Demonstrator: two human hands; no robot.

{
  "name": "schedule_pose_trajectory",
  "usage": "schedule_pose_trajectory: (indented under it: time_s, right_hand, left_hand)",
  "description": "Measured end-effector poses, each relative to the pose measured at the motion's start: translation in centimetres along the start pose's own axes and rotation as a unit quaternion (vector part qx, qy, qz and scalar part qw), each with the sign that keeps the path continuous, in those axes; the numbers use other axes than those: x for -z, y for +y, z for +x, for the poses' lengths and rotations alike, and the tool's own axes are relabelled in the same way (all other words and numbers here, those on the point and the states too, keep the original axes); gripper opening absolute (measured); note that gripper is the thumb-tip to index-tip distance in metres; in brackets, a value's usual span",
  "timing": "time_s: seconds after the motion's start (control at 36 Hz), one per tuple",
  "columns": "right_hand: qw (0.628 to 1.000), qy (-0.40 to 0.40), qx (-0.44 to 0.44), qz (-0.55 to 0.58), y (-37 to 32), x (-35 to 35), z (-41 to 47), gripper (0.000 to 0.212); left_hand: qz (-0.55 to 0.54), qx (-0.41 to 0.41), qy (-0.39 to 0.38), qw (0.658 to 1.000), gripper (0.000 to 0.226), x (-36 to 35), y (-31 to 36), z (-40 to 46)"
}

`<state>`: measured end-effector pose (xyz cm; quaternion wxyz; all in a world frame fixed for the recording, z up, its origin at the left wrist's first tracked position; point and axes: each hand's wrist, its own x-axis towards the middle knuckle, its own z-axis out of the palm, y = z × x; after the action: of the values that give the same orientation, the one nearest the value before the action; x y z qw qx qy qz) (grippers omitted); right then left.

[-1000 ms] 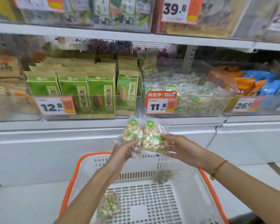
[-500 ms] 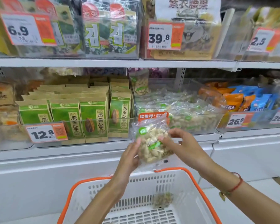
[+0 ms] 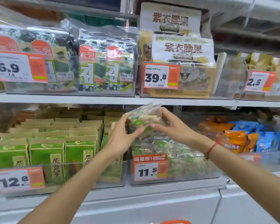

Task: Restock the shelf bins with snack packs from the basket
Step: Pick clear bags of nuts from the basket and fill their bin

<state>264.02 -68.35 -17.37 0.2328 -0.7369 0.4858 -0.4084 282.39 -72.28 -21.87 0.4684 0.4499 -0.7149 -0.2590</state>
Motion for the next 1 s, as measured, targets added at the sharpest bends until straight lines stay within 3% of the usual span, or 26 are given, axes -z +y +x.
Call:
schedule_pose_trajectory:
  time_s: [0.08,0.17,0.28,0.36,0.44,0.58,0.67,0.81,0.89,1.0]
  right_hand:
    - [0.998,0.035,0.022,-0.051,3.0,-1.3,2.6,0.048]
    - [0.996,0.059,-0.017,-0.058,5.1,-2.7,4.5,0.064]
    - [0.993,0.083,-0.076,-0.028,7.1,-3.8,7.0,0.045]
    - [0.984,0.1,-0.141,0.038,7.5,-3.9,8.9,0.048]
    - [0.982,0.087,-0.168,0.025,7.0,-3.8,10.3,0.049]
    - [0.973,0.084,-0.207,-0.053,7.1,-3.5,11.3,0.064]
    - [0.97,0.075,-0.217,-0.077,7.2,-3.8,11.2,0.049]
    - [0.959,0.065,-0.228,-0.157,6.0,-4.5,10.7,0.042]
    - [0.965,0.044,-0.232,-0.111,4.8,-4.1,9.4,0.032]
    - [0.968,0.042,-0.23,-0.095,4.1,-3.0,6.1,0.059]
  left_hand:
    - [0.071,0.02,0.013,0.997,0.064,-0.3,-1.3,1.9]
    - [0.1,0.044,0.012,0.994,0.062,-0.7,-2.2,3.8]
    - [0.142,0.059,-0.017,0.988,0.062,-1.2,-3.0,6.6]
    - [0.157,0.106,-0.023,0.982,0.059,-1.4,-3.2,8.1]
    - [0.177,0.13,0.016,0.975,0.061,-1.8,-3.4,8.7]
    - [0.201,0.125,0.035,0.971,0.052,-1.9,-2.8,8.7]
    - [0.223,0.124,0.034,0.966,0.051,-1.7,-2.6,8.6]
    - [0.275,0.144,0.036,0.95,0.044,-1.7,-1.9,7.8]
    - [0.291,0.13,0.053,0.946,0.052,-1.6,-1.1,6.7]
    - [0.245,0.072,0.09,0.963,0.058,-0.9,-0.1,3.9]
